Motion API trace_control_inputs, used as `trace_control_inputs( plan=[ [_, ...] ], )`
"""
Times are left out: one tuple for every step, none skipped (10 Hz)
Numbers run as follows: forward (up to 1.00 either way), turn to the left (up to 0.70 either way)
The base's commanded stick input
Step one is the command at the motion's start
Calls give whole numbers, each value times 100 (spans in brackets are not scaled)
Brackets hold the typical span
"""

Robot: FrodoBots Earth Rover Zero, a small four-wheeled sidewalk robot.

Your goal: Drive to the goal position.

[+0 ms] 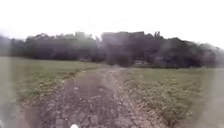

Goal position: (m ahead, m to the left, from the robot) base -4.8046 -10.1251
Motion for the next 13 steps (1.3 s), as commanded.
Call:
trace_control_inputs(
  plan=[
    [70,0],
    [70,0],
    [70,0],
    [70,0],
    [70,5],
    [70,12],
    [70,26],
    [70,33],
    [70,33],
    [70,33],
    [70,32],
    [70,28],
    [70,16]
  ],
)
